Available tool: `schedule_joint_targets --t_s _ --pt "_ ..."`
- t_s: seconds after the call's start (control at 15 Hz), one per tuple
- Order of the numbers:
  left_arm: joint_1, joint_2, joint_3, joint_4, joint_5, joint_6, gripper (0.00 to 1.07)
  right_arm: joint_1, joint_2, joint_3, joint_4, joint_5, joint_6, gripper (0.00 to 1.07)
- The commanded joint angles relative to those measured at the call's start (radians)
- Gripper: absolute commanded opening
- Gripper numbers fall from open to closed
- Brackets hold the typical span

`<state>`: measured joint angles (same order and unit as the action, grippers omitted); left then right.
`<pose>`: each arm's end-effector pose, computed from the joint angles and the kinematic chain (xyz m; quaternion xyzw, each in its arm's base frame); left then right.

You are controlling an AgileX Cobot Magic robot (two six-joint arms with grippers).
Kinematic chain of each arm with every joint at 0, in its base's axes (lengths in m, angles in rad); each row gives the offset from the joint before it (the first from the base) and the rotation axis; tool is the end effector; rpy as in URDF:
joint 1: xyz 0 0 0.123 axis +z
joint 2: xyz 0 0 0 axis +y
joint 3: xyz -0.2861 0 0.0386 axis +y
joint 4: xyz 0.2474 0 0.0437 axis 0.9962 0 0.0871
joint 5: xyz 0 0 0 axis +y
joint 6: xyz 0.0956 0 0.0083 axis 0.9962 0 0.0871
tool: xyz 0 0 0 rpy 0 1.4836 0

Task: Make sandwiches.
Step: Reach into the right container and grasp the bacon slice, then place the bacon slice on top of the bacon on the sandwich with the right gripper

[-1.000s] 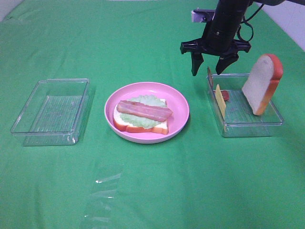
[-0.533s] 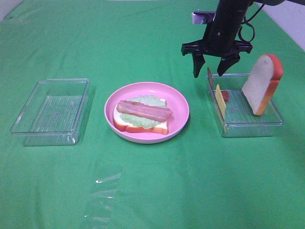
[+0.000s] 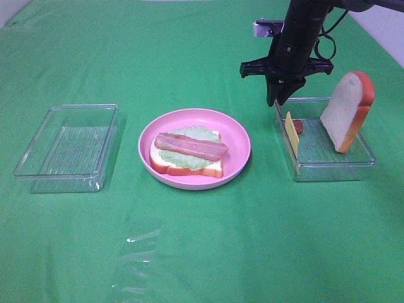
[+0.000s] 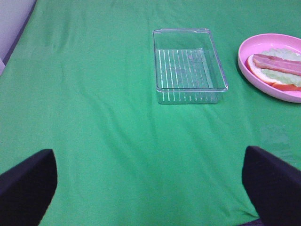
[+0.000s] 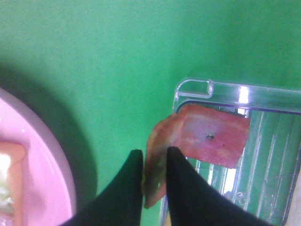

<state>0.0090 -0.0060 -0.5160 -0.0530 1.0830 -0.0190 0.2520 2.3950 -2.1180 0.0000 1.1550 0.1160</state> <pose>-0.0083 -0.0046 0.2774 -0.0103 0.8529 -0.0291 0.5211 0.4915 0.1266 0.1698 -0.0675 0.9913 0.0206 0.1109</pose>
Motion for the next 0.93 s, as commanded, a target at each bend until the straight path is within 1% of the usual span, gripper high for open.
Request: schedule_joint_targets --t_s 0.07,0.33,0.53,0.73,0.8,0.93 --pt "0.002 -0.021 0.000 0.002 -0.006 -0.005 1.00 -0.001 0.000 -0.003 -0.011 0.006 -0.004 0.00" --pt "0.002 -0.021 0.000 0.002 -0.006 -0.005 1.00 -0.001 -0.002 -0.003 -0.012 0.007 -0.004 0.00" --pt "0.002 -0.021 0.000 0.002 -0.006 -0.005 1.00 -0.001 -0.032 -0.028 -0.010 0.046 -0.004 0.00" --pt "0.002 -0.021 0.000 0.002 -0.006 -0.005 1.00 -0.001 -0.133 -0.111 0.069 0.139 -0.009 0.00" --pt "0.002 -0.021 0.000 0.002 -0.006 -0.005 1.00 -0.001 -0.158 -0.134 0.118 0.175 -0.023 0.00" --pt "0.002 -0.021 0.000 0.002 -0.006 -0.005 1.00 -0.001 -0.199 -0.140 0.207 0.175 -0.041 0.00"
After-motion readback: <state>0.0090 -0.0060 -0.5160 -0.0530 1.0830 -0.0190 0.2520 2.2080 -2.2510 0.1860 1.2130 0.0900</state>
